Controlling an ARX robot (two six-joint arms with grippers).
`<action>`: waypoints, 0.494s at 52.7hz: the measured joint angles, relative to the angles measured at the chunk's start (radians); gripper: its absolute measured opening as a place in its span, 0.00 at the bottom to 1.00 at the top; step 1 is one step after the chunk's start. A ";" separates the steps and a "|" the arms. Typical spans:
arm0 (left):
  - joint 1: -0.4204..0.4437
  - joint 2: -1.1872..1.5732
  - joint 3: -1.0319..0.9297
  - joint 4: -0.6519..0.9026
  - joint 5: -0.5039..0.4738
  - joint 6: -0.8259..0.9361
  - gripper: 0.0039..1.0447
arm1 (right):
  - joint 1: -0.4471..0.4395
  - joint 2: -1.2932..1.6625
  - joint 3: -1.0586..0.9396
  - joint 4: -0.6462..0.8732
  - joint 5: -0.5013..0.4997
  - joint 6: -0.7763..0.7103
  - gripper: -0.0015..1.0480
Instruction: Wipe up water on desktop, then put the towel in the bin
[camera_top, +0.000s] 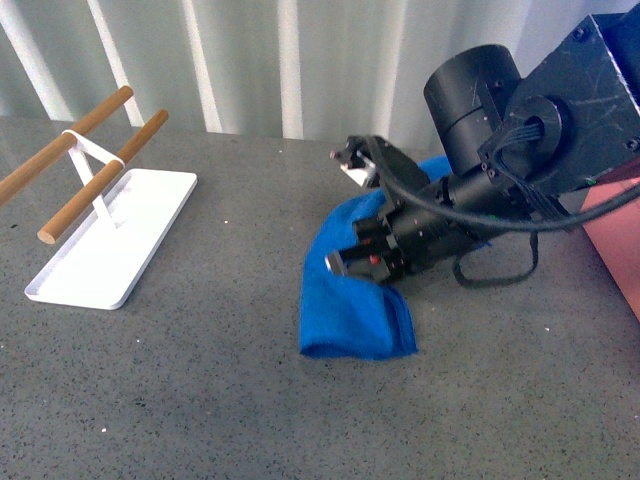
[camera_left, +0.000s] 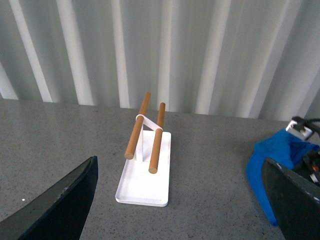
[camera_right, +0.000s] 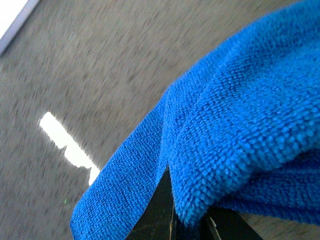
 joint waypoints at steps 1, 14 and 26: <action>0.000 0.000 0.000 0.000 0.000 0.000 0.94 | 0.003 -0.011 -0.022 -0.011 -0.003 -0.018 0.04; 0.000 0.000 0.000 0.000 0.000 0.000 0.94 | -0.034 -0.202 -0.253 -0.143 -0.004 -0.367 0.04; 0.000 0.000 0.000 0.000 0.000 0.000 0.94 | -0.166 -0.385 -0.335 -0.304 0.008 -0.679 0.04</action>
